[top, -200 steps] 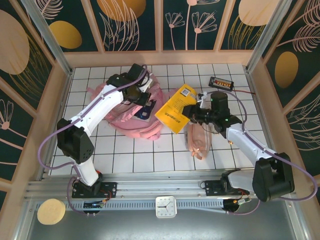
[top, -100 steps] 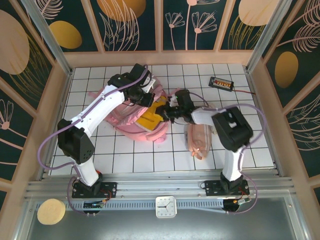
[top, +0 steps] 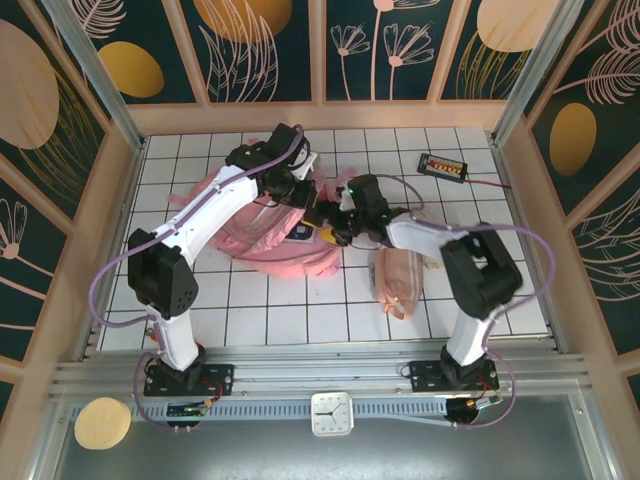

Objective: Pack books, pencil case, and school supplies into a backpack

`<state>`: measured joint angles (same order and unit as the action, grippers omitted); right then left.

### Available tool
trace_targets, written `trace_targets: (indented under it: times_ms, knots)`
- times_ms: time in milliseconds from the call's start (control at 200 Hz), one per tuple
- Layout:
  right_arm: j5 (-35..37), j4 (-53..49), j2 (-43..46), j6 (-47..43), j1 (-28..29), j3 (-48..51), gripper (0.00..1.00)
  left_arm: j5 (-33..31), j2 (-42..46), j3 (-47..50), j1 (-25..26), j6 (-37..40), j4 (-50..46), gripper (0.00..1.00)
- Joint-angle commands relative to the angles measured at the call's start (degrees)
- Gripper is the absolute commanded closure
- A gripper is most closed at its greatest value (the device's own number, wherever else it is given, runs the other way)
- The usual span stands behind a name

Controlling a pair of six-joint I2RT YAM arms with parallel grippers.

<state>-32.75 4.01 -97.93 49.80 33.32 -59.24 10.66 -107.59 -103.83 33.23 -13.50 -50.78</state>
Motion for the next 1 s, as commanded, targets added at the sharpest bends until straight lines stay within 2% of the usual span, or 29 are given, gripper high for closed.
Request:
trace_targets:
  times_ms: [0, 55, 130, 190, 285, 425, 550, 731, 846, 896, 941, 976, 996]
  knots:
    - [6.7, -12.0, 10.2, -8.5, -0.5, 3.8, 0.16, 1.4, -1.5, -2.8, 0.5, -1.9, 3.6, 0.41]
    - [11.0, -18.5, 13.3, -12.0, 0.2, 3.8, 0.14, -1.5, -0.6, -1.8, 0.4, -2.4, 3.3, 0.2]
    - [16.4, -23.6, 16.7, -15.1, 2.8, 3.7, 0.01, -7.5, 3.1, 2.6, 0.4, -4.3, 3.7, 0.02]
    - [16.0, -22.9, 18.3, -15.4, 5.0, 4.0, 0.01, -9.6, 7.6, 8.6, 0.1, -6.4, 5.1, 0.01]
    - [10.4, -19.3, 16.6, -12.3, 5.7, 4.2, 0.01, -11.8, 16.7, 20.1, -0.7, -11.8, 7.5, 0.01]
    - [8.7, -17.7, 8.6, -10.8, 5.4, 1.0, 0.03, -14.7, 29.5, 37.7, -1.9, -21.6, 10.4, 0.01]
    - [6.7, -16.8, 1.2, -9.6, 4.6, -2.7, 0.03, -15.5, 38.8, 49.6, -3.4, -28.0, 11.9, 0.01]
    - [5.0, -12.3, -5.5, -6.5, 3.0, -5.1, 0.01, -13.9, 45.7, 63.3, -6.6, -29.7, 17.9, 0.01]
    - [4.8, -10.3, -9.3, -5.4, 2.1, -7.7, 0.02, -12.9, 47.3, 65.9, -7.6, -29.6, 20.7, 0.01]
    - [4.8, -9.0, -10.5, -4.6, 1.8, -8.3, 0.06, -13.1, 47.4, 65.7, -7.9, -29.2, 20.8, 0.01]
    - [5.0, -8.4, -11.4, -3.9, 1.5, -8.9, 0.19, -13.6, 47.1, 65.3, -8.3, -28.7, 19.9, 0.01]
    - [5.1, -8.0, -11.7, -3.5, 1.1, -9.4, 0.4, -13.7, 47.1, 64.7, -8.7, -27.7, 19.5, 0.01]
    - [5.0, -7.6, -11.7, -3.3, 0.9, -9.6, 0.59, -13.6, 47.3, 64.5, -8.8, -27.1, 19.3, 0.01]
